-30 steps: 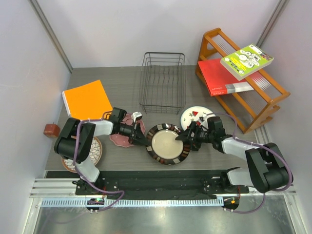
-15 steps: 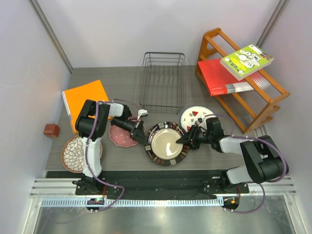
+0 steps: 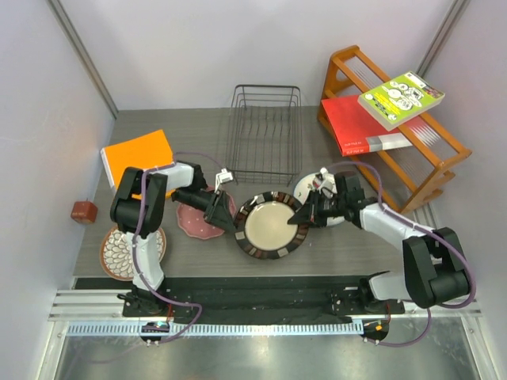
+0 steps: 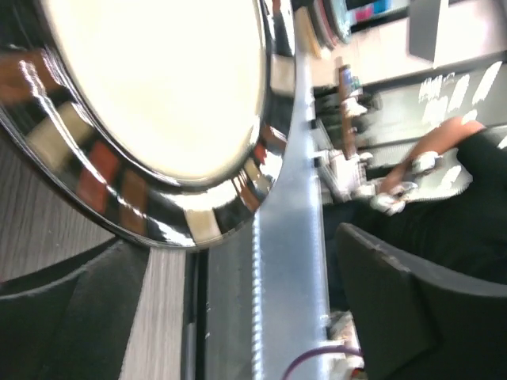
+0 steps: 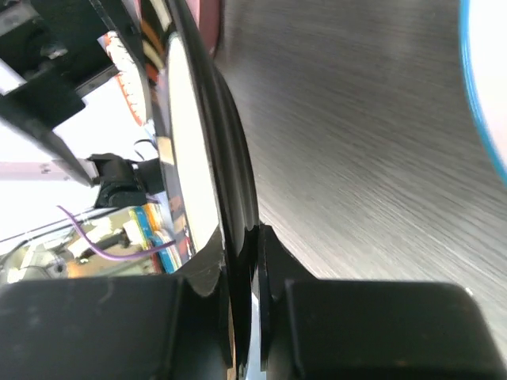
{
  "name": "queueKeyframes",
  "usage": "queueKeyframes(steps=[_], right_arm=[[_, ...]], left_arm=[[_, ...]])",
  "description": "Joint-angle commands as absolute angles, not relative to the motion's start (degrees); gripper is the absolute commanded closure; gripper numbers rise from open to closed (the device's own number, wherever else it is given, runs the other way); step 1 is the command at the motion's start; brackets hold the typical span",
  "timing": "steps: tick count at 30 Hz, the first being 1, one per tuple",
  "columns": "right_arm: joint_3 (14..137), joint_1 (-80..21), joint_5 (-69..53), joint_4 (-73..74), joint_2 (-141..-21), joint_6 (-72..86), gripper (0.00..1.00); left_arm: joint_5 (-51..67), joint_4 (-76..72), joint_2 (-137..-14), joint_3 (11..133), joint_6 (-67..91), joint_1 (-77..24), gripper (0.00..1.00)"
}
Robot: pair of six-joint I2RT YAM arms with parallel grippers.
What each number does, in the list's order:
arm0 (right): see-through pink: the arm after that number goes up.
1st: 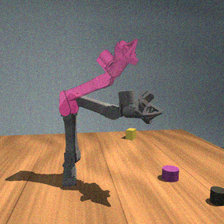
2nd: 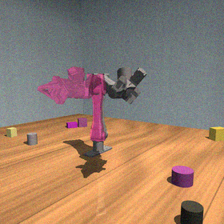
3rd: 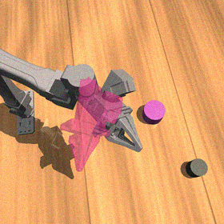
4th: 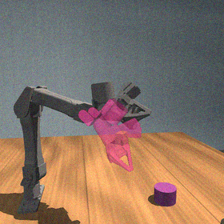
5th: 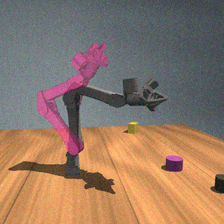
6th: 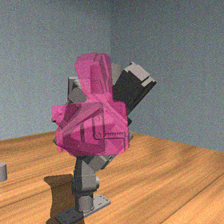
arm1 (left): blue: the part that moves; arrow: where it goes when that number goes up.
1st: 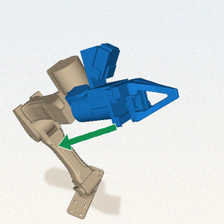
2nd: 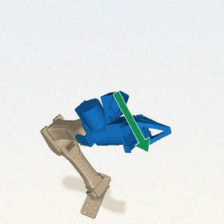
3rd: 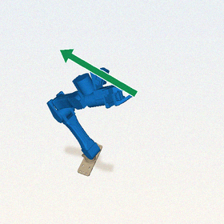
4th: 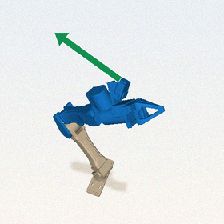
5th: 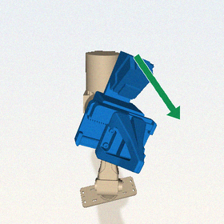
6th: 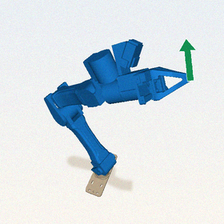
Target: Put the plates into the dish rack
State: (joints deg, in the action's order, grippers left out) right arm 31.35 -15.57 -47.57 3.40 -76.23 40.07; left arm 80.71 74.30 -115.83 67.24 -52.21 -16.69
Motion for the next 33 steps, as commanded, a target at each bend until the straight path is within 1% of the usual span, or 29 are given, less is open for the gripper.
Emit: queueKeyframes(steps=[1, 2, 4, 5, 7, 8, 9, 10, 11, 12, 13, 15, 16, 18, 19, 20, 22, 23, 25, 26, 27, 28, 30, 33], right_arm=[[45.6, -15.3, -47.5, 22.2, -74.3, 27.3, 0.98], [50.6, -15.4, -46.9, 24.8, -74.2, 25.0, 0.98], [56.1, -15.7, -44.9, 33.1, -74.4, 17.7, 0.99], [61.6, -16.2, -43.9, 35.6, -74.4, 15.4, 0.99], [67.3, -16.4, -41.6, 40.8, -75.0, 9.8, 0.99], [73.2, -16.5, -40.8, 41.8, -76.3, 8.5, 0.99], [76.3, -16.5, -39.9, 42.6, -77.1, 7.5, 0.99], [79.4, -16.4, -37.9, 43.0, -78.2, 5.9, 0.99], [86.1, -16.5, -36.8, 43.0, -80.7, 5.3, 0.99], [89.7, -16.5, -34.7, 43.2, -82.5, 5.0, 0.99], [97.1, -16.5, -28.7, 43.0, -84.2, 5.7, 0.99], [104.1, -16.5, -22.5, 42.2, -89.9, 6.3, 0.99], [110.7, -16.7, -17.4, 41.8, -91.8, 7.0, 0.99], [117.0, -16.8, -13.9, 40.4, -97.9, 7.6, 0.99], [122.7, -17.0, -9.4, 39.9, -100.3, 7.8, 0.99], [125.6, -17.7, -7.1, 39.6, -102.2, 7.7, 0.99], [133.4, -19.7, -2.0, 38.3, -107.7, 7.4, 0.99], [135.3, -20.5, 6.0, 37.7, -109.1, 7.0, 0.99], [137.7, -23.1, 12.4, 34.5, -111.8, 6.9, 0.99], [137.6, -24.2, 23.3, 33.0, -112.4, 6.9, 0.99], [137.5, -25.5, 28.0, 29.7, -113.3, 6.7, 0.99], [137.3, -27.4, 33.3, 28.1, -114.0, 6.2, 0.99], [137.3, -28.6, 40.2, 24.5, -115.0, 3.9, 0.99], [137.4, -29.9, 45.8, 20.3, -117.3, 1.5, 0.99]], left_arm=[[84.3, 95.2, -107.1, 68.6, -54.7, -15.1, 0.00], [83.6, 95.2, -105.0, 68.8, -54.9, -14.9, 0.01], [81.0, 95.1, -102.8, 70.0, -55.1, -13.9, 0.00], [80.4, 95.1, -100.6, 70.4, -55.0, -13.5, 0.01], [77.9, 94.9, -98.6, 73.0, -53.6, -12.1, 0.01], [76.8, 94.1, -97.7, 74.1, -52.2, -11.8, 0.01], [75.2, 87.8, -95.6, 75.0, -42.4, -11.1, 0.01], [69.6, 81.3, -93.8, 75.5, -34.7, -10.9, 0.01], [64.3, 73.6, -89.3, 75.0, -25.1, -10.9, 0.01], [59.3, 59.6, -86.2, 74.4, -14.6, -11.0, 0.01], [49.0, 53.9, -83.8, 72.6, -11.1, -11.0, 0.01], [40.7, 43.0, -79.7, 72.3, -5.3, -11.0, 0.00], [31.9, 41.0, -79.4, 73.6, -3.7, -11.1, 0.00], [24.5, 39.0, -80.0, 75.9, -0.5, -11.0, 0.01], [20.7, 38.9, -80.2, 77.0, 3.3, -11.0, 0.00], [13.0, 38.6, -80.2, 78.4, 5.3, -11.0, 0.01], [8.7, 38.1, -79.4, 78.7, 8.7, -10.9, 0.01], [3.0, 36.0, -78.8, 77.4, 10.0, -10.9, 0.01], [-1.2, 34.2, -76.5, 75.8, 11.2, -10.9, 0.00], [-4.0, 33.0, -75.6, 75.1, 14.1, -10.9, 0.01], [-8.8, 32.7, -75.1, 74.1, 15.5, -10.9, 0.01], [-9.9, 32.7, -74.4, 74.0, 15.8, -10.9, 0.01], [-13.2, 32.7, -73.6, 73.1, 17.0, -10.9, 0.01], [-16.0, 32.7, -73.0, 72.3, 16.5, -10.9, 0.01]])
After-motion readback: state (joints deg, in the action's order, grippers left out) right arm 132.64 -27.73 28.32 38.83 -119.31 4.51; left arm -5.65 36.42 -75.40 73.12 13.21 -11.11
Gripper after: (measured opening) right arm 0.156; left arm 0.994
